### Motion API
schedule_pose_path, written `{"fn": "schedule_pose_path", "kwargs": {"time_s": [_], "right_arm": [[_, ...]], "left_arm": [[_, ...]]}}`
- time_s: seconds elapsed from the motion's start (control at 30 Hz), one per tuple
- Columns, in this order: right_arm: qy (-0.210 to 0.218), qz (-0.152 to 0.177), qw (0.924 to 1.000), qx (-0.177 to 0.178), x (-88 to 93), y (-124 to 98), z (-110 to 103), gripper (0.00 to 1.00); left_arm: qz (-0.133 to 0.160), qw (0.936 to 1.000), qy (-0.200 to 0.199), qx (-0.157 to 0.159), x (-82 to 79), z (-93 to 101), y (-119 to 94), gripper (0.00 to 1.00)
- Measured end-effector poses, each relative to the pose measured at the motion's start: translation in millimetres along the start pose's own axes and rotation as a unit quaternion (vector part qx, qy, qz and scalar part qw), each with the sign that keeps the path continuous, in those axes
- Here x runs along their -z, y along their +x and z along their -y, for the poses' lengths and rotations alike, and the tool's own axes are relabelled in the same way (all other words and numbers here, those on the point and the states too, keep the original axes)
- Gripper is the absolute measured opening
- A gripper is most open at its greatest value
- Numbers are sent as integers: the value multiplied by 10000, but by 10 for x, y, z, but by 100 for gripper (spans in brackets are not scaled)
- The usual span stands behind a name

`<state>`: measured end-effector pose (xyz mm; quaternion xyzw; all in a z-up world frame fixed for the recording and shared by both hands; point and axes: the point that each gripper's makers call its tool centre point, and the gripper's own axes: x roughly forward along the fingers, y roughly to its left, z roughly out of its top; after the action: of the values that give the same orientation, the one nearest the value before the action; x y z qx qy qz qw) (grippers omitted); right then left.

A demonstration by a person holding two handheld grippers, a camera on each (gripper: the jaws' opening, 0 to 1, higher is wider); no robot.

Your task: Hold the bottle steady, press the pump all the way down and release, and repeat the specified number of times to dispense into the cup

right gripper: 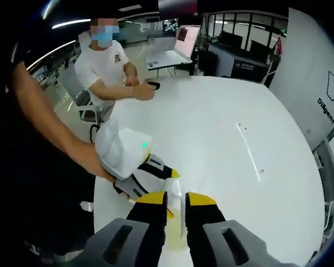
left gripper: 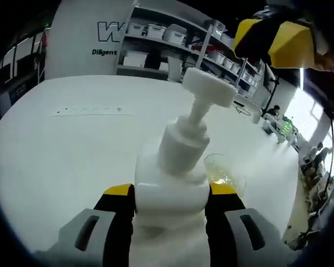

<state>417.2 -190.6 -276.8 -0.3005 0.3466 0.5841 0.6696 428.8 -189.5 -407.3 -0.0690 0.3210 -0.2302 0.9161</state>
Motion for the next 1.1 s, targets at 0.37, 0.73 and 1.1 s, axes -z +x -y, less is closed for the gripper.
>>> {"fn": "schedule_pose_path", "kwargs": {"time_s": [0.37, 0.73, 1.1], "right_arm": [[-80, -169, 9998, -64, 3, 66, 28, 0], [-147, -402, 9990, -105, -9, 162, 60, 0], [-176, -685, 9973, -178, 47, 228, 65, 0]], "left_arm": [[-27, 9999, 137, 53, 8, -1, 15, 48], [-61, 9997, 225, 87, 12, -1, 13, 48], [-133, 9990, 384, 160, 23, 2, 9, 47]]}}
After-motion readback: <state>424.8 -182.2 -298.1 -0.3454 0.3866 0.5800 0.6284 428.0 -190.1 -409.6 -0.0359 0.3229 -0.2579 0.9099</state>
